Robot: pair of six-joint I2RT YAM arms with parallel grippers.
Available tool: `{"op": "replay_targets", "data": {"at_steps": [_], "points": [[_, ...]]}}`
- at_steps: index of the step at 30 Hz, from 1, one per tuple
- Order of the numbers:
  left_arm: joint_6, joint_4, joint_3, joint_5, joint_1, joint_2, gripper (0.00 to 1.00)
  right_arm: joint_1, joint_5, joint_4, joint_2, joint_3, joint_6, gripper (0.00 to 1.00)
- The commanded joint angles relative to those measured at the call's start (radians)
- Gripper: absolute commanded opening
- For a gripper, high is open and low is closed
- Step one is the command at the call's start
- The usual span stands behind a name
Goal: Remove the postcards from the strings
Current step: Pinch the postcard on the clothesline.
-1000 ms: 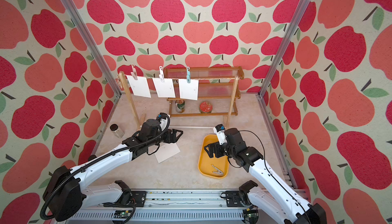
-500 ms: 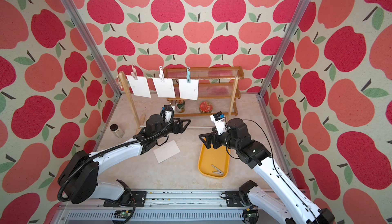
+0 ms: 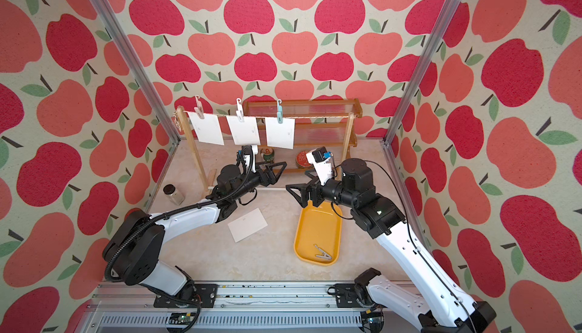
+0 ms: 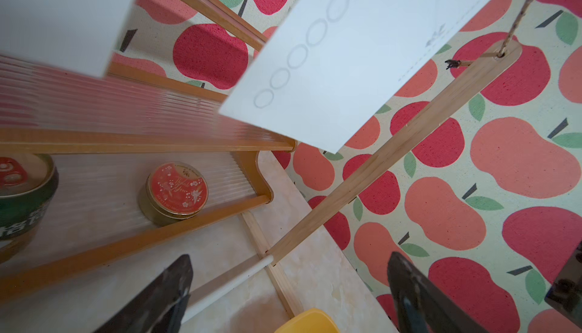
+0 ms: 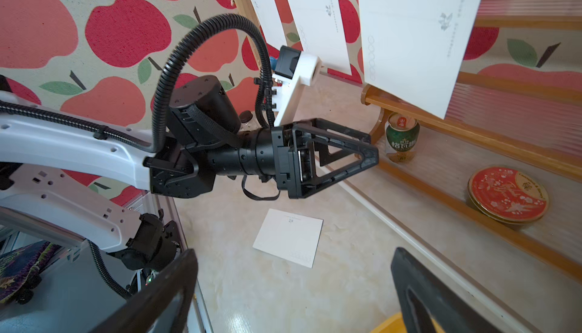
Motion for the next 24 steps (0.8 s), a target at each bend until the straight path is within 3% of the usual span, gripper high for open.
{"op": "replay_targets", "data": {"at_steps": [1, 9, 19, 24], "points": [[-0.057, 0.209, 0.005, 0.004, 0.006, 0.042, 0.95, 0.004, -0.061, 0.05, 0.013, 0.047, -0.026, 0.98], [-0.097, 0.409, 0.074, -0.006, 0.023, 0.17, 0.94, 0.002, -0.092, 0.078, 0.023, 0.081, -0.022, 0.98], [-0.091, 0.486, 0.15, 0.017, 0.017, 0.227, 0.93, 0.001, -0.094, 0.078, 0.034, 0.078, -0.026, 0.98], [-0.109, 0.489, 0.159, 0.038, 0.025, 0.228, 0.82, 0.001, -0.091, 0.084, 0.039, 0.066, -0.027, 0.98]]}}
